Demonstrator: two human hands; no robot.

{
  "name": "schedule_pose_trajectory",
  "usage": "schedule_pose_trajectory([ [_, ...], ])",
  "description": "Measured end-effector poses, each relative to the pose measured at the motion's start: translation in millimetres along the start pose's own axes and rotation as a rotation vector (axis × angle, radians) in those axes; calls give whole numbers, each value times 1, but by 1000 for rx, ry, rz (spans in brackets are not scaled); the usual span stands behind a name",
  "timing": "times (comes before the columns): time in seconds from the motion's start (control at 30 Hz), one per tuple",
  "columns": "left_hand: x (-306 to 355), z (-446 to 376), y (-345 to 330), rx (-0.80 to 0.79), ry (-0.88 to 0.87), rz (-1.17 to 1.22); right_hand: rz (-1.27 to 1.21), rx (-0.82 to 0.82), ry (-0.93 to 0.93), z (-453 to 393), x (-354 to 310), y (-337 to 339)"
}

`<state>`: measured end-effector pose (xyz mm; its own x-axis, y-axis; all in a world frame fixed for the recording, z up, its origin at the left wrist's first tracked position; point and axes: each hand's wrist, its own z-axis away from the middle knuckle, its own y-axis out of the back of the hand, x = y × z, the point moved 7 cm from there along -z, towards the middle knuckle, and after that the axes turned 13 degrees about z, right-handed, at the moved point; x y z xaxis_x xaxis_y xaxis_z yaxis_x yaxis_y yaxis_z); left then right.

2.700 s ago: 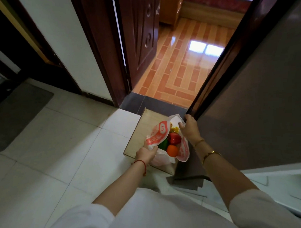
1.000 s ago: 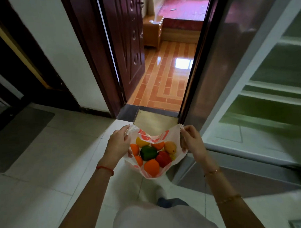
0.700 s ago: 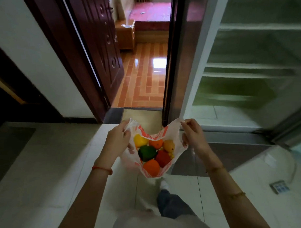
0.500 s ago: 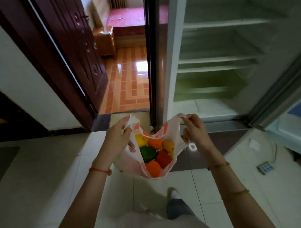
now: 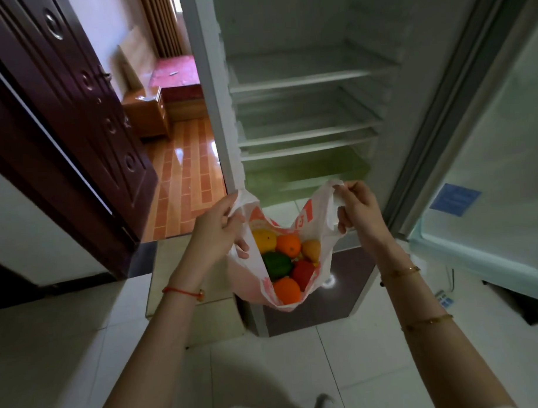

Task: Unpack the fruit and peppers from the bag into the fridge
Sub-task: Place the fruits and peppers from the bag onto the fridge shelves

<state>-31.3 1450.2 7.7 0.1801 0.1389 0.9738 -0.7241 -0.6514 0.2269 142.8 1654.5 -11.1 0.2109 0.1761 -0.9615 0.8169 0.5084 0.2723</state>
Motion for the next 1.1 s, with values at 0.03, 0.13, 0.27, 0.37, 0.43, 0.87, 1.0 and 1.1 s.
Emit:
schedule_pose_trajectory([
  [0.03,5,-9,-8,3,-14,8,5,8,12,-12,-1,10],
  [0.13,18,-35,-27,35,-39,10,18,28,58,-45,-6,36],
  [0.27,30,-73,-45,102,-71,23,6,9,100,-87,-10,61],
  [0.37,32,-100,-53,136,-66,53,37,-7,109,-116,-6,75],
  [0.43,29,-113,-59,164,-46,64,71,-13,102,-132,1,81],
  [0.87,-12,-123,-77,255,76,20,514,8,103,-160,45,82],
  [1.0,-7,-118,-80,262,70,-1,992,349,418,-146,25,69],
  [1.1,-8,-117,-80,268,83,9,1143,435,594,-136,9,51],
])
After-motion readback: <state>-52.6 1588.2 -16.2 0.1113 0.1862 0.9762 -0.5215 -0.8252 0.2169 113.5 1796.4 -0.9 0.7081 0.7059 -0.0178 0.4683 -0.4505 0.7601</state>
